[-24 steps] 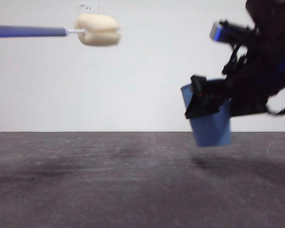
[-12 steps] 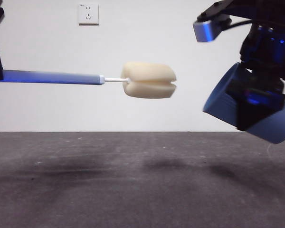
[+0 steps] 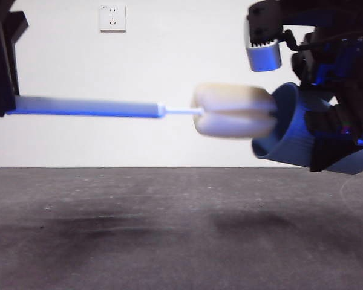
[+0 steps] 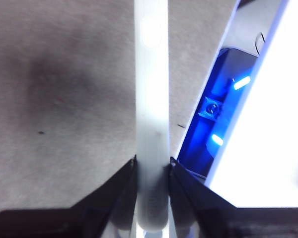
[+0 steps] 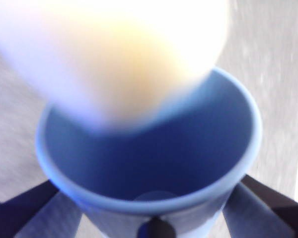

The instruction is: Pick up the cup brush,pick up the cup,insert the brush into the cup,clean the cup,put the cup brush back,put the cup back to the fixed position on the table

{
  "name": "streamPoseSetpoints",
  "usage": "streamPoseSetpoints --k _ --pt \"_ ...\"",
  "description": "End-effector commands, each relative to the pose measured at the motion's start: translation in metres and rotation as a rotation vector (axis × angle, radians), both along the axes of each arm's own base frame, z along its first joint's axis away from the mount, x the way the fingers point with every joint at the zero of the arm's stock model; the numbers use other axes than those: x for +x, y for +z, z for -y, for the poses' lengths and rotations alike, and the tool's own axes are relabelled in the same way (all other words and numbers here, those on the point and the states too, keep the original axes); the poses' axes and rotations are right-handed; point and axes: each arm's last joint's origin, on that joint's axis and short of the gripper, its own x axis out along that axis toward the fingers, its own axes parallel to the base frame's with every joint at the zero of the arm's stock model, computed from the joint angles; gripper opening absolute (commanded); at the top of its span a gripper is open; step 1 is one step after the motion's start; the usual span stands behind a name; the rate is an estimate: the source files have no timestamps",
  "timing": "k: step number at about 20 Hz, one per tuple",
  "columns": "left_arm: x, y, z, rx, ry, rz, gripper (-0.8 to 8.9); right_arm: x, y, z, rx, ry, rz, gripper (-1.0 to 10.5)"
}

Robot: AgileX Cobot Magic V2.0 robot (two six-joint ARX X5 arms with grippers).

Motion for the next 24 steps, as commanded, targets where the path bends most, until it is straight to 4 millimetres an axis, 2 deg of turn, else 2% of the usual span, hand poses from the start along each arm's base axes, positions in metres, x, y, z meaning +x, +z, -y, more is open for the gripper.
streamPoseSetpoints --k 1,11,13,17,20,24 --pt "0.003 -0.005 0.009 -0.007 -0.012 -0.006 -0.09 -0.004 -0.003 -0.008 -0.049 0.044 0.012 -0.1" --pt "0.009 -0.018 0.044 -0.107 -0.005 -0.030 -0.09 -0.032 -0.024 -0.048 -0.130 0.243 -0.005 -0.1" --pt "0.008 -0.019 0.044 -0.096 0.004 -0.033 -0.08 -0.033 -0.025 -0.048 -0.126 0.239 -0.004 -0.1" --pt "0.006 -0.020 0.031 0.035 0.070 -0.020 -0.08 -0.025 -0.024 -0.041 -0.176 0.164 0.039 -0.1" --pt "0.003 -0.016 0.021 0.054 0.088 -0.039 -0.08 -0.019 -0.025 -0.035 -0.170 0.107 0.022 -0.1" --pt "0.001 -0.014 0.019 0.058 0.088 -0.044 -0.08 -0.016 -0.024 -0.033 -0.160 0.096 0.026 -0.1"
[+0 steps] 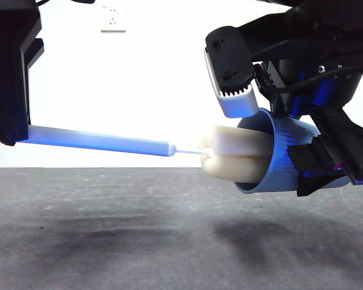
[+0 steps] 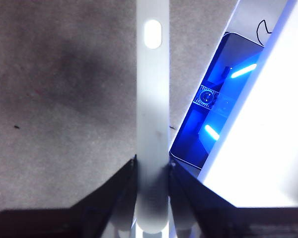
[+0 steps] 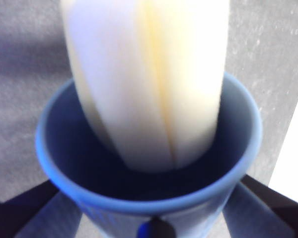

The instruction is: Pick up the cup brush,pick up the cup,insert the brush into the cup,clean the cup,put the cup brush back,put the cup back to the fixed position on the table

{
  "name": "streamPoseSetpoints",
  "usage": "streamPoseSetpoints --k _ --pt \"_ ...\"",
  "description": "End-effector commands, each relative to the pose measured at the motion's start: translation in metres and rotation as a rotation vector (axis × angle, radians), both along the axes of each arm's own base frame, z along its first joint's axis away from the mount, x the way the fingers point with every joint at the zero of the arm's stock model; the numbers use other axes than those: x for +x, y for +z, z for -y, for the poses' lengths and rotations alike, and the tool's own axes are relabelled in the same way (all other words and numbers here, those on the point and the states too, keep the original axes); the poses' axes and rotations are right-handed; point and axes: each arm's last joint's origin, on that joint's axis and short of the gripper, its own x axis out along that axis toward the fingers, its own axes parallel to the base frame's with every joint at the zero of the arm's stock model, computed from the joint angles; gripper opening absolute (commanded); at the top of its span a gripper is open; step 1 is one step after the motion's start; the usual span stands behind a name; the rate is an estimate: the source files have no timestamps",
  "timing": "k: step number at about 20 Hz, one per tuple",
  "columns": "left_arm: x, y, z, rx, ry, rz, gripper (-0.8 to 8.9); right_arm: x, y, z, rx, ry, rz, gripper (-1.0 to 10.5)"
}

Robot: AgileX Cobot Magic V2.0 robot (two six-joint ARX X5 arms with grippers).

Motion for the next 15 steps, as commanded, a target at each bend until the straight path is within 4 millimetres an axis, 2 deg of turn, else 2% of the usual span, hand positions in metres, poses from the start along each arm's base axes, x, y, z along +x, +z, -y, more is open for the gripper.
streamPoseSetpoints --k 1,7,12,15 --pt "0.001 0.000 0.000 -0.006 0.012 0.002 -0.08 0.001 0.000 -0.002 0.023 -0.008 0.009 -0.1" --pt "0.004 -0.001 0.016 -0.126 -0.039 0.003 -0.08 0.000 0.002 -0.008 0.061 0.031 0.008 -0.1" --pt "0.001 -0.013 0.037 -0.130 -0.097 -0.026 -0.08 -0.006 0.003 -0.014 0.071 0.079 0.021 -0.1" --pt "-0.003 -0.013 0.039 -0.127 -0.111 -0.032 -0.08 -0.007 0.002 -0.013 0.050 0.074 0.016 -0.1"
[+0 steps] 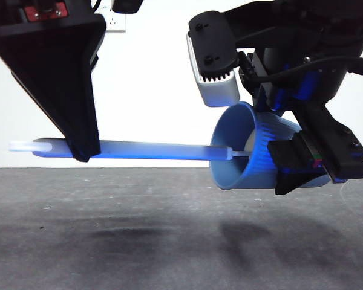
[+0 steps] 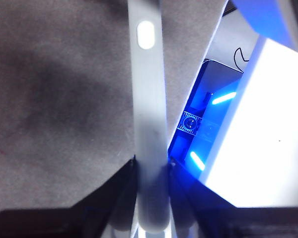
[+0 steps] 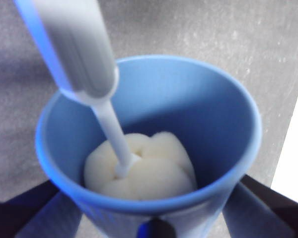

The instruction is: Pick up the cup brush,pick up the cup,insert the brush into the cup,clean the cup,put the cup brush back,put the cup back to the fixed position on the table

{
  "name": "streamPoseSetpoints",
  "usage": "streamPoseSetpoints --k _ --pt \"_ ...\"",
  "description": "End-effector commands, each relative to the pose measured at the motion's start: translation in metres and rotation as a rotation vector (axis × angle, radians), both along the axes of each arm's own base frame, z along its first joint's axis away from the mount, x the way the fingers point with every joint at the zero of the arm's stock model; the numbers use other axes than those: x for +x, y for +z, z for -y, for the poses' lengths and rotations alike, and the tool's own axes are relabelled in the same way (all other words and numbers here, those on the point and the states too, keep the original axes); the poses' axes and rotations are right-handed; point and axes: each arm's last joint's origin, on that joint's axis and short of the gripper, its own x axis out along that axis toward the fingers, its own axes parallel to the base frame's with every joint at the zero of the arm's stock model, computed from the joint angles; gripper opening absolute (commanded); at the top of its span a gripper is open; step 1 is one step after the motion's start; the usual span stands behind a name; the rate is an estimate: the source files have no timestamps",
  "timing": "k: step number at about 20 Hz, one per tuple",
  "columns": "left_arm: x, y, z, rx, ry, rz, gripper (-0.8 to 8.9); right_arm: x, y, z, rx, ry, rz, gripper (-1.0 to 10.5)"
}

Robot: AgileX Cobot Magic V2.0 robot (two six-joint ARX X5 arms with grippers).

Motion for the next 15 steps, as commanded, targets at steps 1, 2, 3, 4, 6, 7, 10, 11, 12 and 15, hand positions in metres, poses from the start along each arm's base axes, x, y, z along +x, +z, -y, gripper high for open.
streamPoseSetpoints --k 1,2,3,4,6,7,10,11,12,15 --pt "-0.005 0.000 0.002 -0.009 -0.044 -0.017 -0.08 0.000 0.000 -0.001 -0.002 0.002 0.003 -0.1" --pt "-0.005 0.001 -0.001 0.003 -0.038 -0.022 -0.08 0.000 0.000 -0.001 0.003 -0.003 0.003 -0.1" --pt "-0.005 0.000 -0.003 0.022 -0.031 -0.021 -0.08 0.000 0.000 -0.001 0.010 -0.009 0.003 -0.1" --pt "-0.005 0.000 -0.005 0.054 -0.020 -0.010 -0.08 0.000 0.000 -0.001 0.013 -0.017 0.005 -0.1" --pt "-0.007 0.002 -0.012 0.121 0.003 0.021 -0.08 0.001 0.000 -0.001 0.011 -0.044 0.029 -0.1" --pt "-0.009 0.005 -0.017 0.143 0.015 0.032 -0.08 0.001 0.000 0.000 0.004 -0.055 0.043 -0.1" --pt "-0.011 0.016 -0.033 0.144 0.054 0.053 -0.08 0.005 0.003 0.004 0.043 -0.120 0.061 -0.1" --pt "-0.012 0.020 -0.039 0.136 0.073 0.058 -0.08 0.006 0.003 0.005 0.066 -0.148 0.065 -0.1" --pt "-0.013 0.025 -0.046 0.126 0.093 0.065 -0.08 0.007 0.004 0.007 0.085 -0.172 0.068 -0.1" --pt "-0.017 0.036 -0.065 0.100 0.153 0.082 -0.08 0.010 0.010 0.012 0.157 -0.238 0.081 -0.1"
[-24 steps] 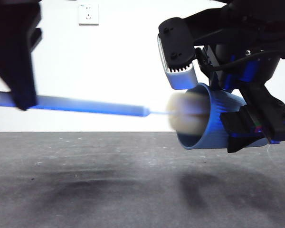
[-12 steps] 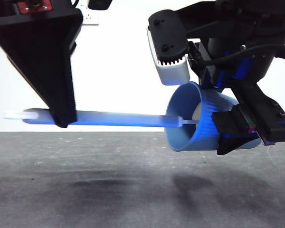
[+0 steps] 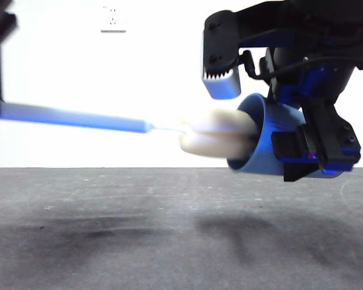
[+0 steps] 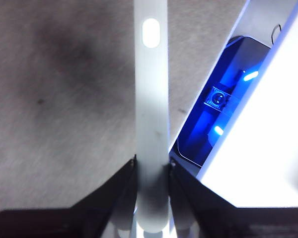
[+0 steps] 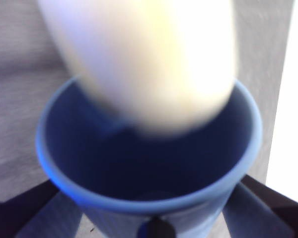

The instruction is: Pick up the cup brush,pick up the cup,insert the brush into the cup,clean the cup,put the cup brush back,put the cup back to the fixed position on the table

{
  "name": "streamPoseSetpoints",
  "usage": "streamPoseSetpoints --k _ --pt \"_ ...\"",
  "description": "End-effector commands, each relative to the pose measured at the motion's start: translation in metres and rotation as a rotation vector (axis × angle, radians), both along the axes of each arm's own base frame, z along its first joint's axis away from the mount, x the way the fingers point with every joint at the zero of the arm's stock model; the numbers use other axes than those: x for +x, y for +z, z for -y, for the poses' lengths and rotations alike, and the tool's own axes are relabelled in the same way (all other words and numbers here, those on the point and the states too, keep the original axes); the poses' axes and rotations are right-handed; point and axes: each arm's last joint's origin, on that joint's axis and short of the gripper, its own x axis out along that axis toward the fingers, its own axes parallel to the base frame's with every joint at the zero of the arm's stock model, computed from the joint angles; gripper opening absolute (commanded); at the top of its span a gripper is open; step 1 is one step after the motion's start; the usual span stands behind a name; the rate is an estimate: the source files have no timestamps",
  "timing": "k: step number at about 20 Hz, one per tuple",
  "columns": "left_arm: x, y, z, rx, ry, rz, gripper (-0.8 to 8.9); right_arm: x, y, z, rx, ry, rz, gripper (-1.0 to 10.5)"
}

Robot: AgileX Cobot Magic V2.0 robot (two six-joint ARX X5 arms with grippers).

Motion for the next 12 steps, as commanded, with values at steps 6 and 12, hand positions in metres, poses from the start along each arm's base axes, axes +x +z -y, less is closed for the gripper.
streamPoseSetpoints --k 6,12 --pt "0.005 0.019 -0.036 -0.122 0.272 0.070 -0.08 0.008 0.034 0.025 0.428 -0.309 0.108 -0.1" --pt "0.051 0.016 -0.029 -0.386 0.650 0.154 -0.08 -0.009 0.100 0.049 0.986 -0.411 0.150 -0.1"
